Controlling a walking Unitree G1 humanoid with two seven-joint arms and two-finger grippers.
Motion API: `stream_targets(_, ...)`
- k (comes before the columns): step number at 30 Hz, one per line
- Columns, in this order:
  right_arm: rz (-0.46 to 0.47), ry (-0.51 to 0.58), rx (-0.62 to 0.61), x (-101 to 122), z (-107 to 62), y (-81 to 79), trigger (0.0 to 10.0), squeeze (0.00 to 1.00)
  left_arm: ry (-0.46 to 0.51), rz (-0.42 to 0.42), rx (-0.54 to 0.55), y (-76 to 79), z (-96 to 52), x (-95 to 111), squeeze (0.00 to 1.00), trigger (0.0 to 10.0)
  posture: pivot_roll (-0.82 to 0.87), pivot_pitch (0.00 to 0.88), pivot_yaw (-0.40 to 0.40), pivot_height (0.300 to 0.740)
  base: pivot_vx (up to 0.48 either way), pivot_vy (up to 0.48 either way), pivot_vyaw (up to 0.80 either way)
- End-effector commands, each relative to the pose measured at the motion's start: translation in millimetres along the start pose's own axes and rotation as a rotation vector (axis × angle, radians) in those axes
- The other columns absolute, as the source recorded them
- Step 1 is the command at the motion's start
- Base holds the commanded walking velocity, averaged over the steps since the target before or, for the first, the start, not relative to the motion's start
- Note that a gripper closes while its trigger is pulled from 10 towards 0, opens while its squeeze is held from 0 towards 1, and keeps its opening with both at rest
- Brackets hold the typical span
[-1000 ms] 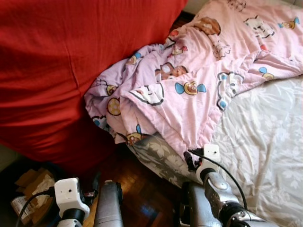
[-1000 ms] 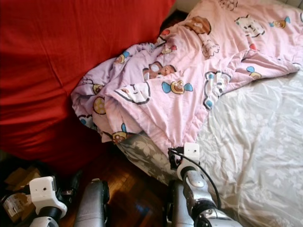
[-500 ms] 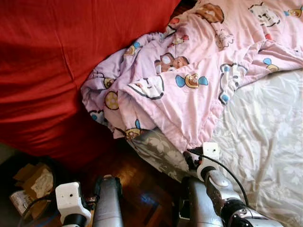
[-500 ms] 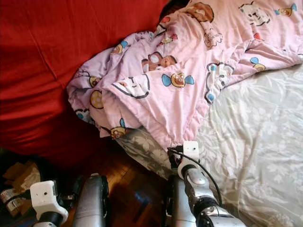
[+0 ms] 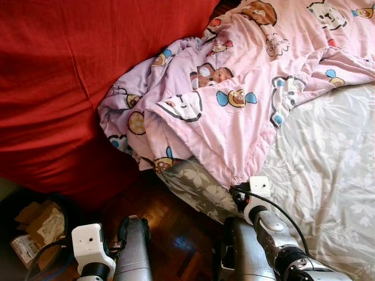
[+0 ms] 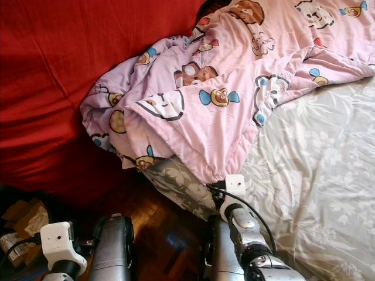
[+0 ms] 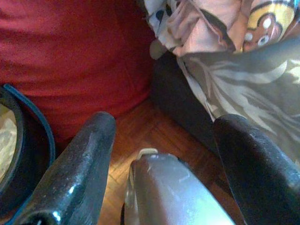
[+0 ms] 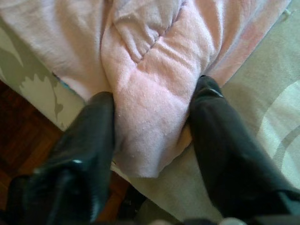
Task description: Clean up the room
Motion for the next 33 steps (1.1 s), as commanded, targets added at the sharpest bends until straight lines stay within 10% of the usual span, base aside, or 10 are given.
stream_targets(1, 0.013, -0.101, 0.024, -30, -7.2, -6.5, 0.0, 0.0, -0.055, 0.002, 0.024, -4.5, -4.2, -12, 0.0, 10.0, 0.16, 0.368, -0.03, 0.601, 0.0, 0.0, 0.0)
stream_targets(21, 0.033, -0.064, 0.037, -22, -4.6, -10.0, 0.0, 0.0, -0.029, 0.002, 0.033, -7.0, 24.6, -11, 0.0, 10.0, 0.13, 0.262, -0.042, 0.601, 0.0, 0.0, 0.0)
stream_targets(33, 0.096, 0.024, -0.06, -25, -14.4, 15.5, 0.0, 0.0, -0.084, -0.008, 0.072, -17.3, 45.4, -36, 0.0, 10.0, 0.07, 0.152, -0.052, 0.601, 0.0, 0.0, 0.0)
Point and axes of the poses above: a point about 5 cm out from each wrist's last joint towards the gripper, its own z axis pointing out of the wrist towards the gripper, its own x axis along the axis of the wrist's last joint, y = z × x, the point moved 3 cm from there along z, pointing out of the wrist towards the gripper, and after that the axes turned 5 degrees about -z, right-handed, at the moved point
